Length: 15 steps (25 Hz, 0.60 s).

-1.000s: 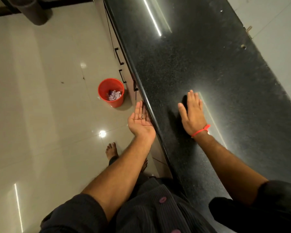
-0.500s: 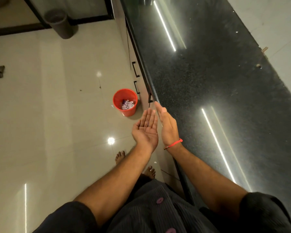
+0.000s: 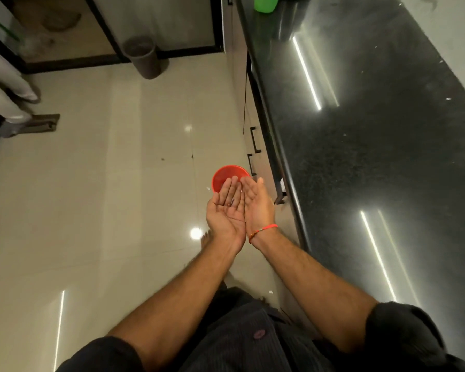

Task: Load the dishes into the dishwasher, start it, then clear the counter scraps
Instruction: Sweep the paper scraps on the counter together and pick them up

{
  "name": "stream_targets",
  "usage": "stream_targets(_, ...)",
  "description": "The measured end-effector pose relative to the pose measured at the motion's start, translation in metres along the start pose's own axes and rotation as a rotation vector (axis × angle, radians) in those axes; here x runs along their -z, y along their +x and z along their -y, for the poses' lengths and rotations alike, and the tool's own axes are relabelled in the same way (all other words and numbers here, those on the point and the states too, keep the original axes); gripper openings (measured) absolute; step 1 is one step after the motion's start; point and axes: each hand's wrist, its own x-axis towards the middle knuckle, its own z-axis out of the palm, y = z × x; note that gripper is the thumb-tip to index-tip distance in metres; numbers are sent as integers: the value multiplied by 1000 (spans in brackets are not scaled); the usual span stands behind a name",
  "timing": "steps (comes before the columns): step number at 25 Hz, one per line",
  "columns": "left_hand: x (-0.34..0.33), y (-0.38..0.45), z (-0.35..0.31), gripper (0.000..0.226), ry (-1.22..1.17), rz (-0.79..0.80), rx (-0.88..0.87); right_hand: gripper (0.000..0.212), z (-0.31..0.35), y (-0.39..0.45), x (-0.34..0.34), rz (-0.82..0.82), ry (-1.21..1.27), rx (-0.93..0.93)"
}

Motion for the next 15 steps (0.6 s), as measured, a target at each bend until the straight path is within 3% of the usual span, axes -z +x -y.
stream_targets(4,5,87,-23,49,75,-102,25,40,-20,84,-34,-106,77,-64)
stream_targets(8,19,181,-38,51,139,-244,116,47,-51,179,-54,-268,117,-172)
stream_targets(15,104,406,7,54,260,-438,298,51,-140,400,-9,-475,-8,-318)
